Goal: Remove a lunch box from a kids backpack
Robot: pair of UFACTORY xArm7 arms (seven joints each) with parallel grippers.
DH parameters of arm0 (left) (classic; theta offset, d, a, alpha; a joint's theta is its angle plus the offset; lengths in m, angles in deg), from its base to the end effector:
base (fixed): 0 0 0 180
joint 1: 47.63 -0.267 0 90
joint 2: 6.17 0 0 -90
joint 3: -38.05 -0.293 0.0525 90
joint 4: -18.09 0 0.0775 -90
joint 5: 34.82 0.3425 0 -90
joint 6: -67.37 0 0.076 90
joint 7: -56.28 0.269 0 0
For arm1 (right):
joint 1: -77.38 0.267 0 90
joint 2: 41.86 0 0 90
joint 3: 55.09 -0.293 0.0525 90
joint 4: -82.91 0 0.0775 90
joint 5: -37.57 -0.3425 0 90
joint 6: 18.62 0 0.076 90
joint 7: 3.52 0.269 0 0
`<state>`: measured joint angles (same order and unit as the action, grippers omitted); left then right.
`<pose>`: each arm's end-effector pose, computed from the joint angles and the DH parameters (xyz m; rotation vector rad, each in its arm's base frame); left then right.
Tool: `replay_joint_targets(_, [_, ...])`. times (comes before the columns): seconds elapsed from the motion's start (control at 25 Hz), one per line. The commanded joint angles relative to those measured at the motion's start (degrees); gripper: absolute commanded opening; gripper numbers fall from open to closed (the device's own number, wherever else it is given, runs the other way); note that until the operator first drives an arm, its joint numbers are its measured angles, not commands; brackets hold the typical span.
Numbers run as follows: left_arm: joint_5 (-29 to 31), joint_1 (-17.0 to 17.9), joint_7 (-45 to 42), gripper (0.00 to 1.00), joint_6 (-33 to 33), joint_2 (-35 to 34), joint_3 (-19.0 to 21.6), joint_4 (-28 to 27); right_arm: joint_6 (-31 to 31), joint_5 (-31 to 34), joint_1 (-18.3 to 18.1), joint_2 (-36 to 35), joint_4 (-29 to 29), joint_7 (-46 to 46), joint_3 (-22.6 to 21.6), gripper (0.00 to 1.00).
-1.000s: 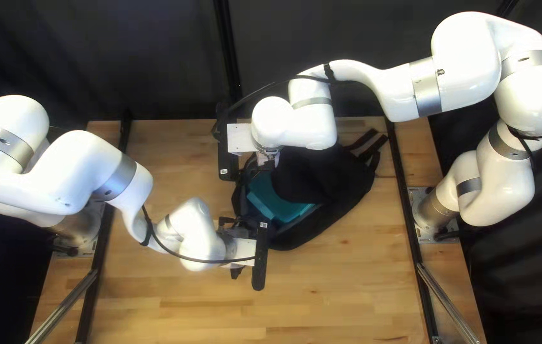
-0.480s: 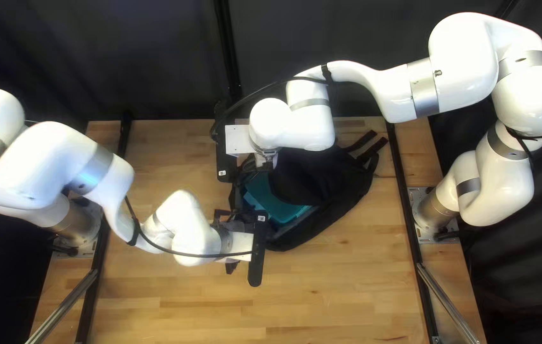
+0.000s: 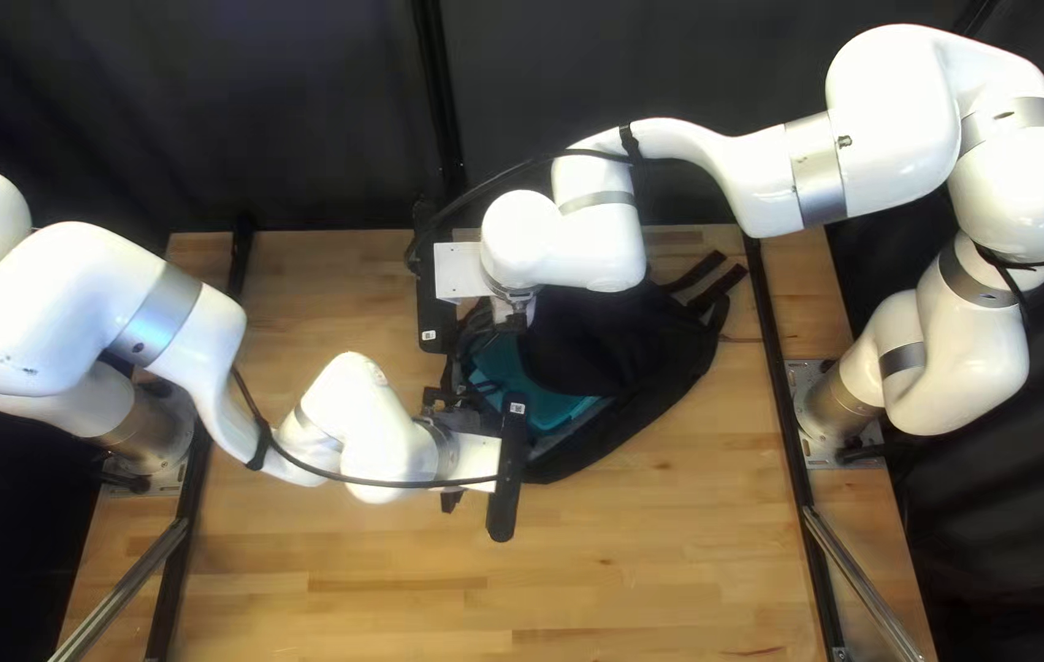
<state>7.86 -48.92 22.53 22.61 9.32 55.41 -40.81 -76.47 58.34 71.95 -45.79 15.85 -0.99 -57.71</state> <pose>0.5203 -0.0629 0.0930 -2.7184 0.3004 -0.2661 0.5151 -0.0917 0.2199 2.8238 0.1225 0.1292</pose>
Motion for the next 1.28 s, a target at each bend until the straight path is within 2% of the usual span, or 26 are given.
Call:
replay_joint_targets(0.04, [-0.38, 0.44, 0.08, 1.0, -1.34, 0.84, 0.12, -1.21, 0.51, -0.09, -0.1, -0.02, 0.41, 0.02, 0.08, 0.0])
replay_joint_targets(0.4, [-1.72, 0.38, 0.21, 1.0, -1.36, 0.09, 0.59, -0.85, 1.81, -0.32, -0.39, -1.0, 0.44, -0.2, 0.3, 0.0])
replay_joint_targets(0.48, [-2.08, 1.15, 0.19, 1.0, -3.05, -1.08, 1.25, -0.18, 1.87, -0.37, -0.44, -1.04, 0.39, -0.29, 0.33, 0.0])
replay_joint_targets(0.72, [6.4, 5.34, -6.21, 1.0, -8.81, 1.17, 0.6, 0.65, 1.74, -0.4, -0.43, -0.73, 0.54, -0.38, 0.31, 0.0])
replay_joint_targets(0.92, [12.01, 8.19, -8.63, 1.0, -15.34, 3.78, -0.23, -1.35, 1.88, -0.35, -0.37, -0.48, 0.93, -0.24, 0.26, 0.0])
replay_joint_targets(1.28, [16.15, 10.42, -7.49, 1.0, -21.78, 3.37, -0.44, -3.94, 1.71, -0.38, -0.41, -0.1, 1.12, -0.2, 0.29, 0.0])
